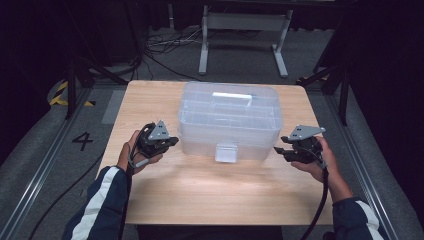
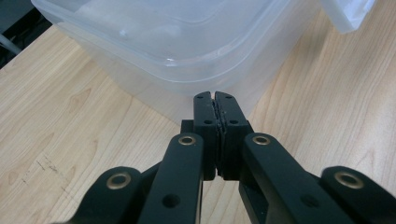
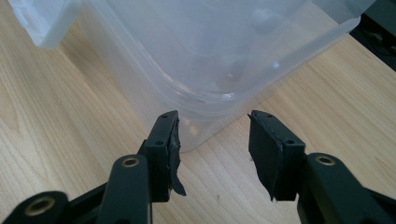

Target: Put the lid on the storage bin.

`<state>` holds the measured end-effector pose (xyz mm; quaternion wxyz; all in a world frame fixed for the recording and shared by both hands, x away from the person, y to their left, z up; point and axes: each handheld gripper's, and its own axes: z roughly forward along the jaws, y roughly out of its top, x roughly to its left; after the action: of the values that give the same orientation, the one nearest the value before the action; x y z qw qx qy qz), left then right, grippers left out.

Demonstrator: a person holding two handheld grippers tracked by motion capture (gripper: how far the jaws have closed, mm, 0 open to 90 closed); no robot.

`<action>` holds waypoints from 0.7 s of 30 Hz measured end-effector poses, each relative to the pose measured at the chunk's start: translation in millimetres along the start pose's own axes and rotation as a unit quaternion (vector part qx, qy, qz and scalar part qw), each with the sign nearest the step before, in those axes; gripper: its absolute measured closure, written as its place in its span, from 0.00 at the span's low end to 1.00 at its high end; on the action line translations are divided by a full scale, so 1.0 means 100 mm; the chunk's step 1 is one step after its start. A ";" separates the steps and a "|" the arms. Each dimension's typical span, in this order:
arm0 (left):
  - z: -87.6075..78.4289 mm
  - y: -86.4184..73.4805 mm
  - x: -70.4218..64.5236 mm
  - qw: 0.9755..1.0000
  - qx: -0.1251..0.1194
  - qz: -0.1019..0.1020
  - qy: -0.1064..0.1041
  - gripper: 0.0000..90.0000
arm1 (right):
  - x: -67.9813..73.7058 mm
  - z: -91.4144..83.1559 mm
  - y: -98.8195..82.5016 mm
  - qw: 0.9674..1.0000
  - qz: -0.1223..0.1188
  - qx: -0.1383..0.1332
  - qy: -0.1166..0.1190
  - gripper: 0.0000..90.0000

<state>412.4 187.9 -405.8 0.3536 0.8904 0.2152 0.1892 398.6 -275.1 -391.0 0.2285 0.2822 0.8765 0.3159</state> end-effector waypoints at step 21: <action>-0.18 -0.33 -0.03 0.998 0.054 0.000 0.025 0.70 | 0.05 -0.02 -0.16 0.999 -0.016 0.030 -0.013 0.54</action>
<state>392.6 217.6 -417.9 0.2997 0.9030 0.2343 0.1998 388.2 -283.1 -401.9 0.2364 0.2789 0.8870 0.2823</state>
